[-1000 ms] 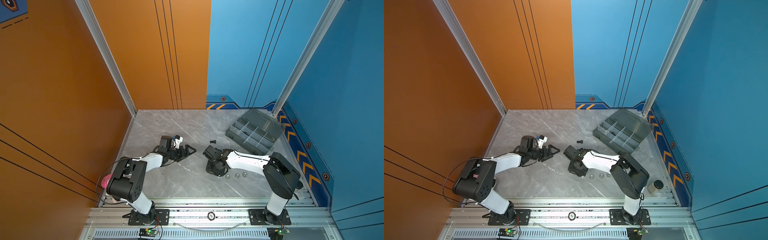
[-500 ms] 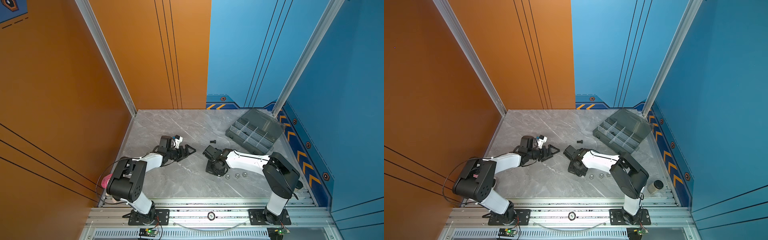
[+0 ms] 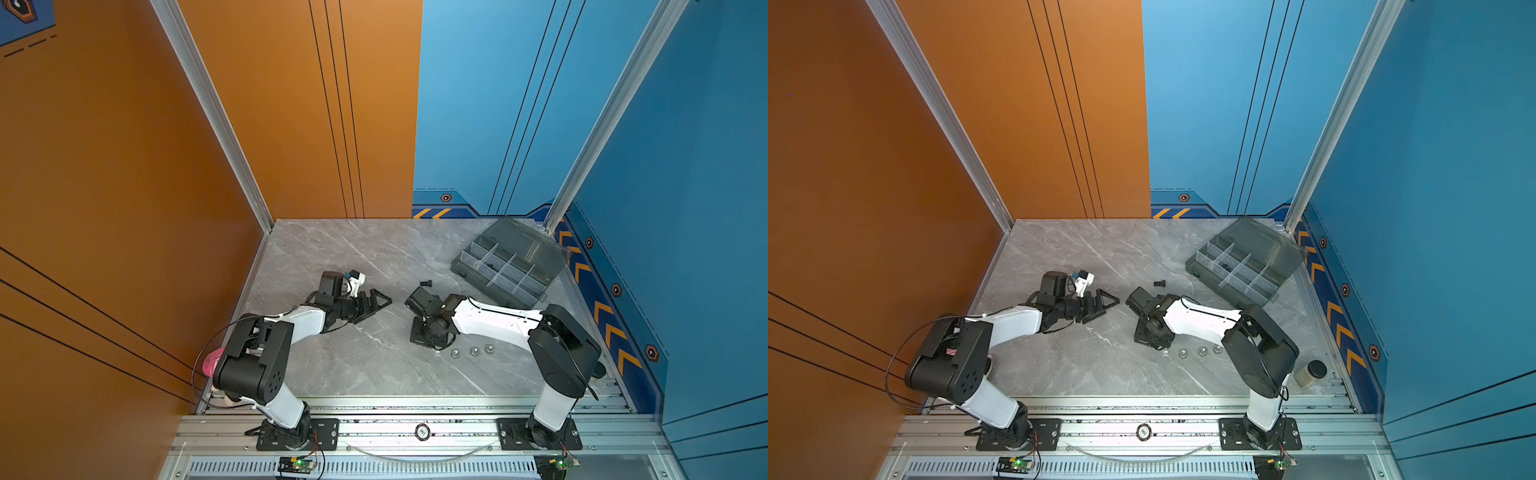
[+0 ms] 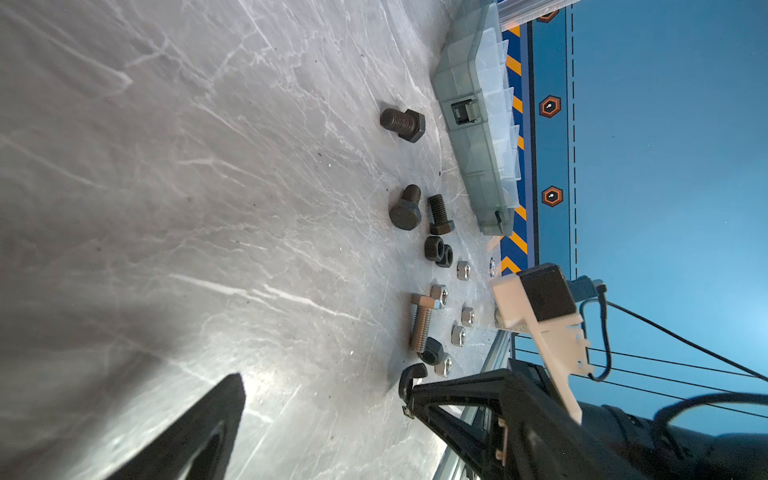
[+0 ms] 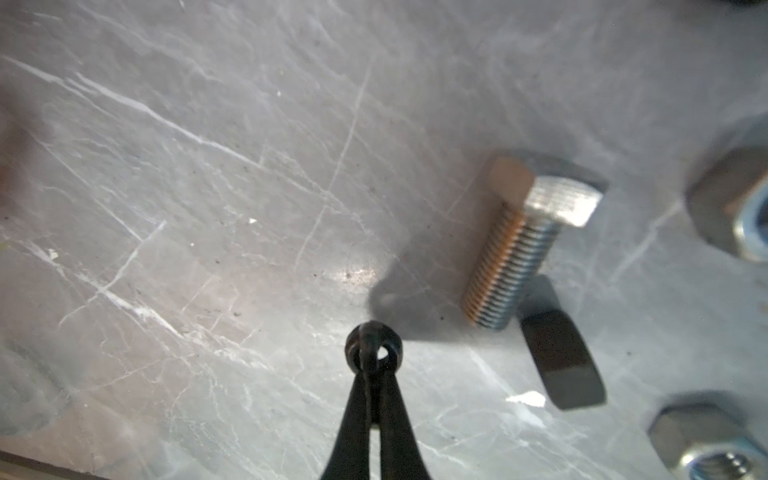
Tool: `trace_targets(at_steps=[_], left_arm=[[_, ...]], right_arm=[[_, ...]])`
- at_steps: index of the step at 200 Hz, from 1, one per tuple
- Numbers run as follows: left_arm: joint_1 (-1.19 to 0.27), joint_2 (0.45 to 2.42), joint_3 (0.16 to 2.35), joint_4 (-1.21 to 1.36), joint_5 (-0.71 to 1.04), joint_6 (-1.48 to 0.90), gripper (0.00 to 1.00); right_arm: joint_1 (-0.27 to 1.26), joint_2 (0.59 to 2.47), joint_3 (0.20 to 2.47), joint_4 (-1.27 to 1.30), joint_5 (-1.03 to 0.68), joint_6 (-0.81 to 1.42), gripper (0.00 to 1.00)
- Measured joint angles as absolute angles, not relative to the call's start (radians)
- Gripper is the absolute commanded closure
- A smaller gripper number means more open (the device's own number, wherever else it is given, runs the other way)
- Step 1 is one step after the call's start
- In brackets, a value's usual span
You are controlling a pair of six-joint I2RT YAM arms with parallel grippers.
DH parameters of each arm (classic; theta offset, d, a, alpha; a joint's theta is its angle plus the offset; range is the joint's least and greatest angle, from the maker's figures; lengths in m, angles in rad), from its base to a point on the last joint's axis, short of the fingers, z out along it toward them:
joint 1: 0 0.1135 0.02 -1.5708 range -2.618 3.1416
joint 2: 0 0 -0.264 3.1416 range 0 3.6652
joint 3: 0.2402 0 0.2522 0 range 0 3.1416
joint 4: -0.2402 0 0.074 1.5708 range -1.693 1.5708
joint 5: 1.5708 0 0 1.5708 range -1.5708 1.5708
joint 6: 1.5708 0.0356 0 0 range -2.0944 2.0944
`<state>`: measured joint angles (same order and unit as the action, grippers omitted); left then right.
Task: Sort the screws and nuts into containers
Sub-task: 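Lift the black wing nut and carry it over the compartment box, then lower the wing nut into the wing-nut compartment and open the right gripper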
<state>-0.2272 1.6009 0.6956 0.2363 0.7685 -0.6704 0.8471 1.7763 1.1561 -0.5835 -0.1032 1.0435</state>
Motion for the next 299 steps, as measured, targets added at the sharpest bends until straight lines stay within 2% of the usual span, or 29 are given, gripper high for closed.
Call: trace_targets(at_steps=[54, 96, 140, 191, 251, 299], left_arm=[[-0.223, 1.601, 0.696, 0.244, 0.772, -0.675, 0.02], [-0.216, 1.601, 0.696, 0.245, 0.772, -0.682, 0.02], [-0.216, 1.604, 0.726, 0.247, 0.772, -0.691, 0.02], [-0.223, 1.613, 0.748, 0.260, 0.770, -0.710, 0.02], [-0.241, 1.614, 0.748, 0.260, 0.759, -0.732, 0.02], [-0.242, 1.614, 0.749, 0.260, 0.748, -0.741, 0.02]], right_arm=[[0.731, 1.696, 1.178, -0.596, -0.134, 0.963, 1.00], [0.490, 1.612, 1.246, -0.649, -0.133, 0.846, 1.00], [0.229, 1.614, 1.353, -0.716, -0.134, 0.720, 1.00], [0.025, 1.821, 1.563, -0.731, -0.139, 0.634, 1.00], [-0.019, 2.111, 1.798, -0.751, -0.179, 0.616, 1.00], [-0.027, 2.194, 1.843, -0.759, -0.210, 0.616, 1.00]])
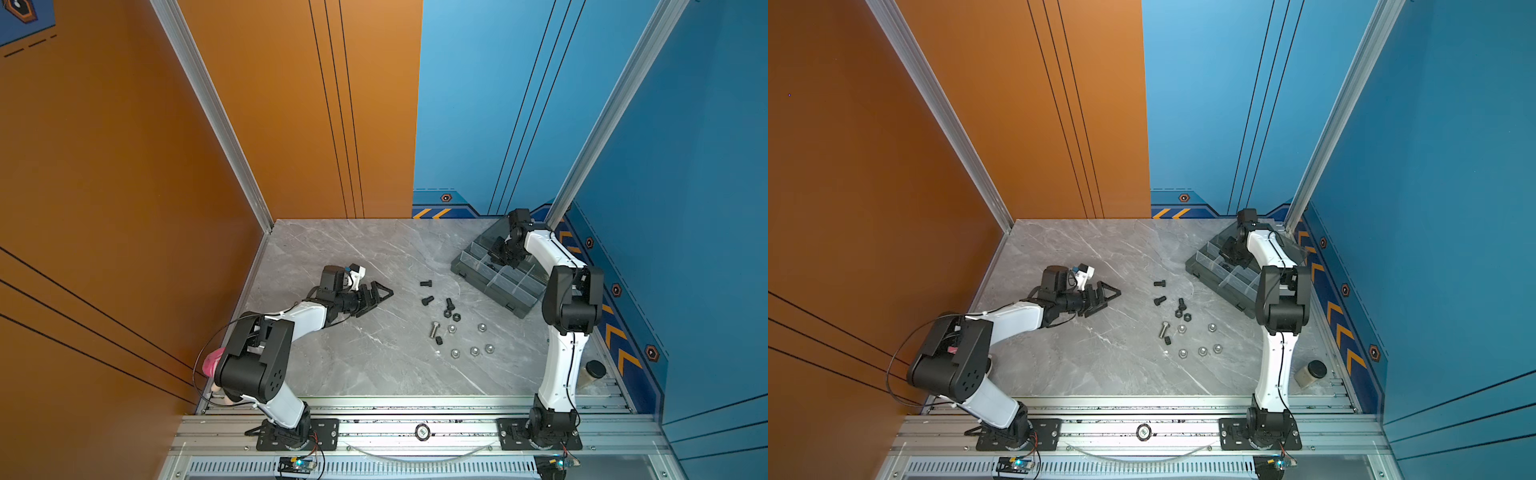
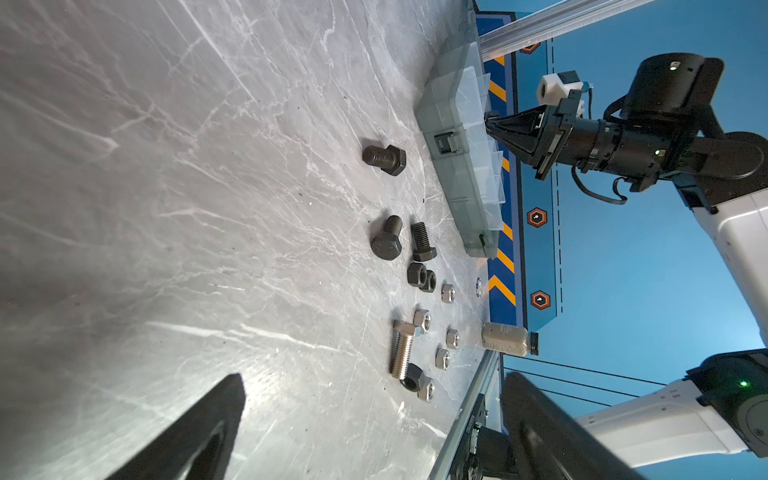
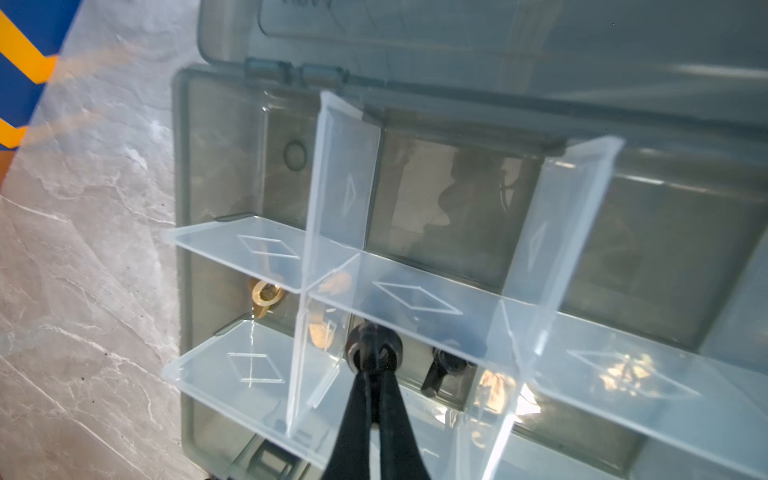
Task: Sort the screws and nuts into containers
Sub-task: 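Lower the wing nut into the wing-nut compartment and open the right gripper, then move the right gripper back over a black hex nut in the pile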
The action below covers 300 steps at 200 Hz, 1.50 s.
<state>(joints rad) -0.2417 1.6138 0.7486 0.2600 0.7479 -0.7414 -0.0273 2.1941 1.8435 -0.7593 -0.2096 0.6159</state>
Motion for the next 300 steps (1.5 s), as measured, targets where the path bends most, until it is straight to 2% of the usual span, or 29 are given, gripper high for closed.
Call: trace_targets(at_steps=[15, 35, 52, 97, 156, 204, 246, 300], left_arm=[[-0.242, 1.614, 0.751, 0.259, 0.745, -0.743, 0.02], [-0.243, 1.614, 0.757, 0.260, 0.745, -0.743, 0.02], [-0.243, 1.614, 0.761, 0.262, 0.745, -0.743, 0.02], [-0.243, 1.614, 0.761, 0.263, 0.745, -0.743, 0.02], [-0.243, 1.614, 0.761, 0.263, 0.745, -0.743, 0.02], [-0.244, 1.614, 0.761, 0.263, 0.745, -0.743, 0.02], [-0.244, 1.614, 0.761, 0.263, 0.745, -0.743, 0.02], [-0.244, 1.619, 0.762, 0.265, 0.746, -0.743, 0.02]], right_arm=[[-0.027, 2.199, 1.843, -0.764, -0.210, 0.616, 1.00], [-0.028, 2.200, 1.844, -0.768, -0.210, 0.612, 0.95], [-0.027, 2.200, 1.845, -0.768, -0.211, 0.607, 0.84], [-0.032, 2.199, 1.849, -0.768, -0.209, 0.599, 0.72], [-0.037, 2.176, 1.850, -0.769, -0.218, 0.585, 0.69], [-0.006, 1.933, 1.722, -0.774, -0.237, 0.562, 0.67], [0.104, 1.736, 1.552, -0.775, -0.236, 0.550, 0.64], [0.313, 1.633, 1.319, -0.770, -0.230, 0.558, 0.62]])
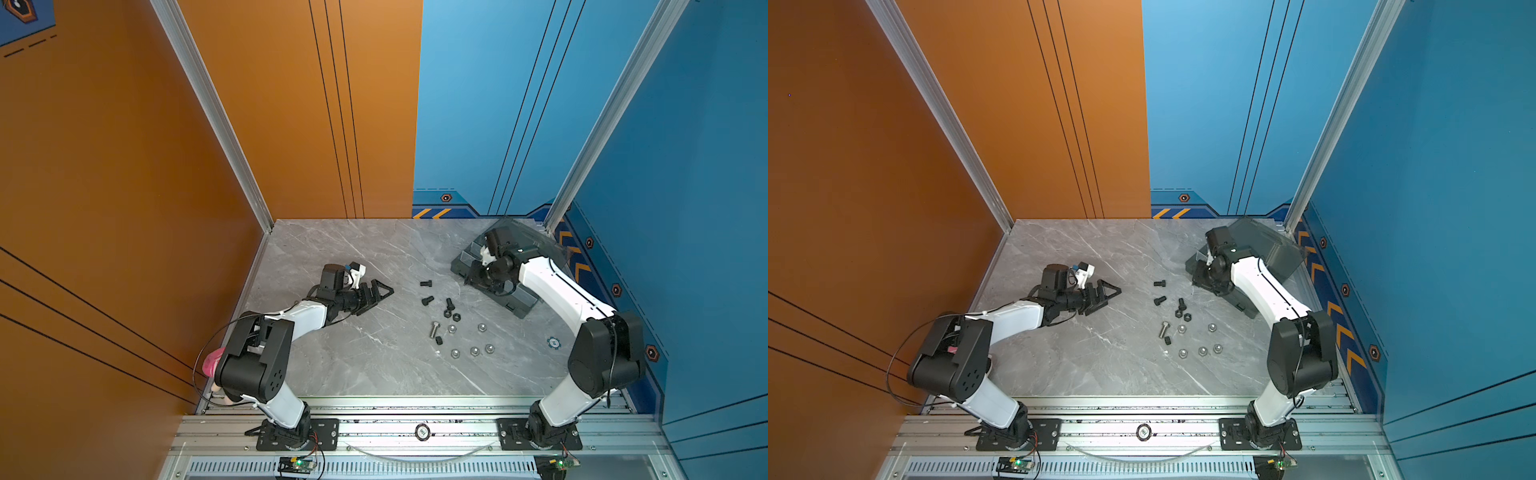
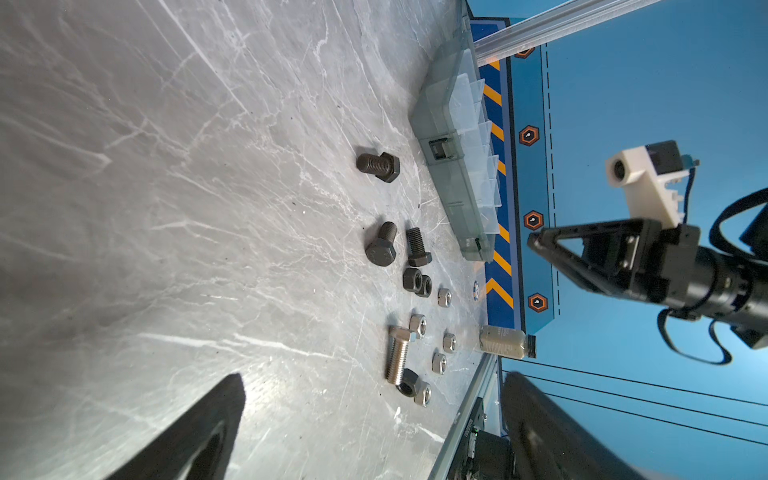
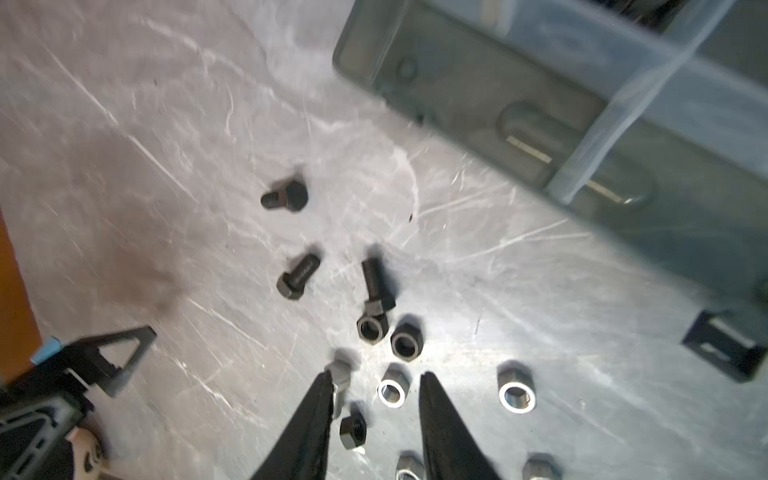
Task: Sort the screws and nuts into containers
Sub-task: 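Move the right gripper back over a black hex nut in the pile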
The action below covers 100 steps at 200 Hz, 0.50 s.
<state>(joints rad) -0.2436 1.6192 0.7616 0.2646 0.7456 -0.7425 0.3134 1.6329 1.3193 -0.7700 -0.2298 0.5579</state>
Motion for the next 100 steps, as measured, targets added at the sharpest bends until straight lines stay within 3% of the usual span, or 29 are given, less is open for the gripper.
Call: trace_targets(at_steps=[43, 100], left_arm=[[-0.244, 1.631, 0.762, 0.266, 0.746, -0.743, 0.02], [-0.244, 1.632, 0.762, 0.266, 0.746, -0.743, 0.02]], right_arm=[[0.477, 1.617, 1.184, -0.716, -0.202, 0.611, 0.61], [0.545, 1.620, 1.128, -0.612, -0.148, 0.674, 0.61]])
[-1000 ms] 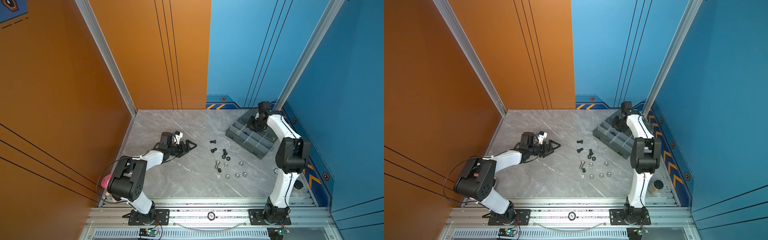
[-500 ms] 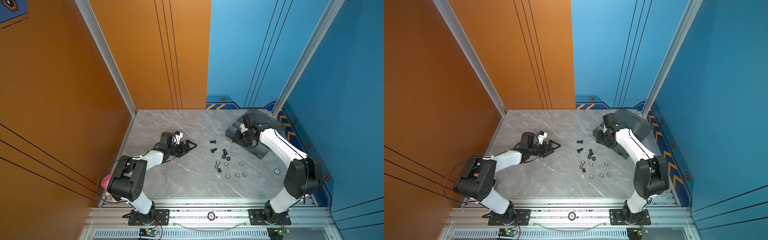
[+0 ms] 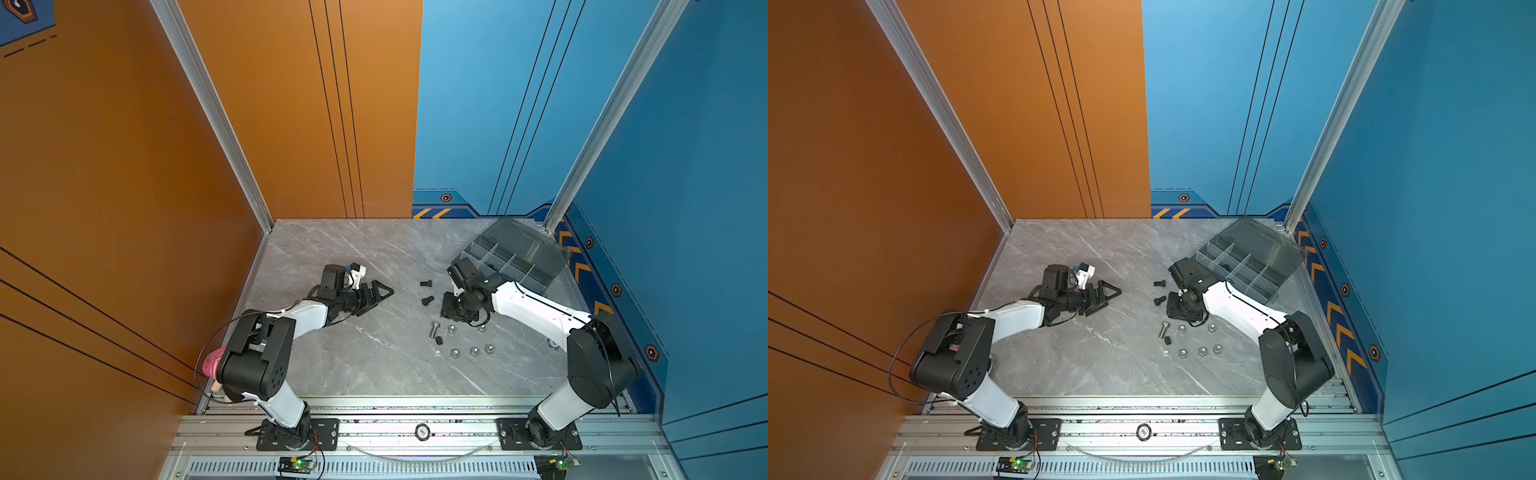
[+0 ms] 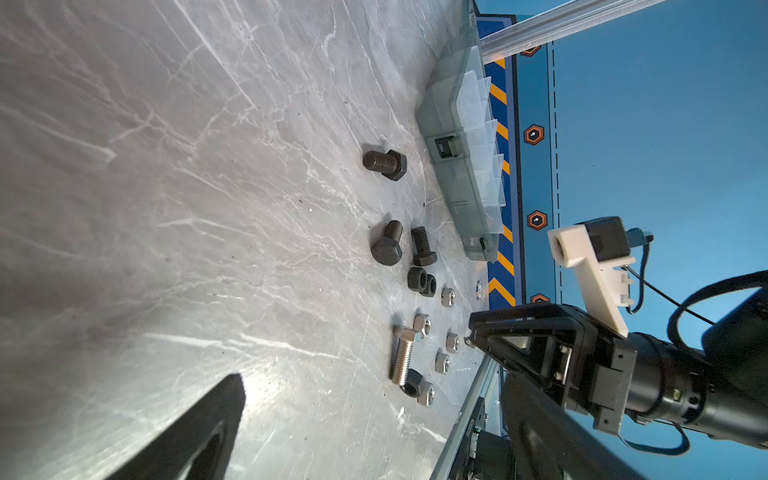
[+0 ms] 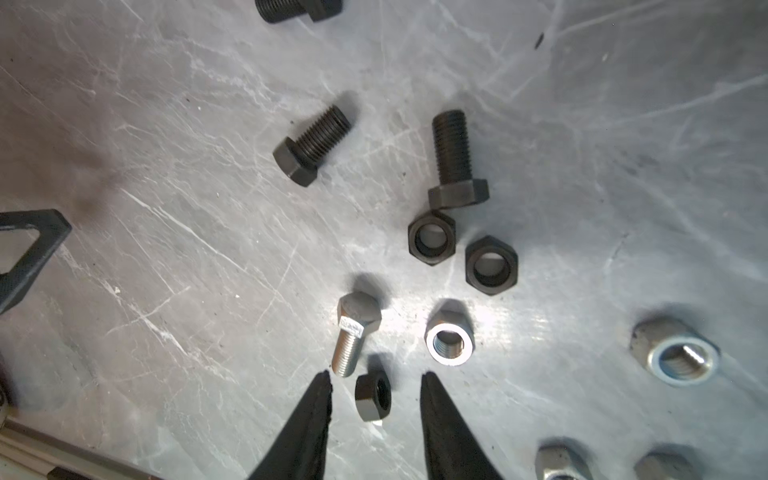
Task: Sort the screws and nuts into containers
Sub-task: 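Move the right gripper back over a black hex nut in the pile, then lower the right gripper around the black hex nut and close it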
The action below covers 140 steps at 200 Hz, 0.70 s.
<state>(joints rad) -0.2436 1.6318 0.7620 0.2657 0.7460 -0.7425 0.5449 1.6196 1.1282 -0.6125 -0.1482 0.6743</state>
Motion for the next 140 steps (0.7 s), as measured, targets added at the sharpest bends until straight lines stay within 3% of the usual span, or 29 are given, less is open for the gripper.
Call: trace_targets(at_steps=[140], left_arm=[[-0.244, 1.632, 0.762, 0.250, 0.744, -0.750, 0.02]], right_arm=[[0.508, 1.620, 1.077, -0.602, -0.029, 0.682, 0.61]])
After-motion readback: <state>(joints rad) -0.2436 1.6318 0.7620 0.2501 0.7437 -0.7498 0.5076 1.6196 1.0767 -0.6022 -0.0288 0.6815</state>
